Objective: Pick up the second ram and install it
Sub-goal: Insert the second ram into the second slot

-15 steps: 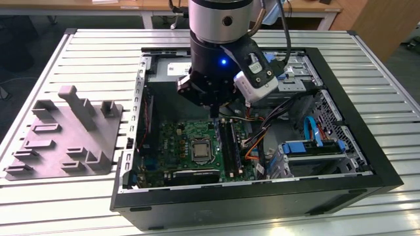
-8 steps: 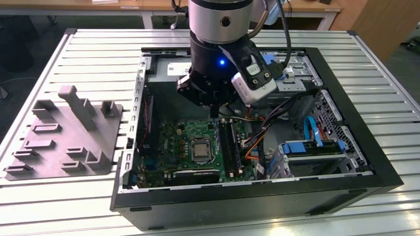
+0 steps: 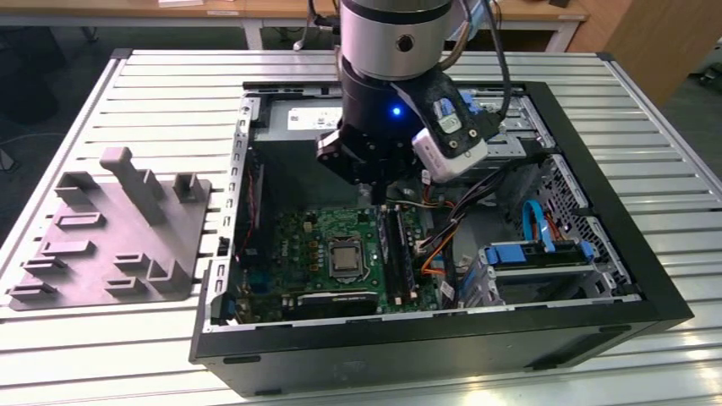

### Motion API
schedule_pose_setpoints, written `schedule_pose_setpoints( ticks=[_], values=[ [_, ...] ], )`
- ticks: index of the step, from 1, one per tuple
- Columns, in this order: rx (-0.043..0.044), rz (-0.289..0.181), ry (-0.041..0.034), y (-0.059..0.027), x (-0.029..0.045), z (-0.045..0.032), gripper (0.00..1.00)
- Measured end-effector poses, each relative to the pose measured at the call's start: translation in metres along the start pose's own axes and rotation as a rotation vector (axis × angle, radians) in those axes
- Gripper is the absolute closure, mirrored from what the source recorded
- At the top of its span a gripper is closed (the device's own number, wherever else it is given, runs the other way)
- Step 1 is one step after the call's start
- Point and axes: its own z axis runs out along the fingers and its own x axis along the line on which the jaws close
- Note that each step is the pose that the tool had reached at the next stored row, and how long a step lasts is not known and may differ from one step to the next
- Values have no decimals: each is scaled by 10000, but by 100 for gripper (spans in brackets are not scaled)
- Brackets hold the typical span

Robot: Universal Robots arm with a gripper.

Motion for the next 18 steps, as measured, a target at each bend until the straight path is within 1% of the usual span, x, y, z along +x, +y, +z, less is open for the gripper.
schedule_pose_setpoints(
  ticks=[5,7,18],
  values=[
    [2,0,1,-6,-132,29,89],
    [3,0,1,-8,-168,46,89],
    [2,1,1,-12,-171,247,89]
  ],
)
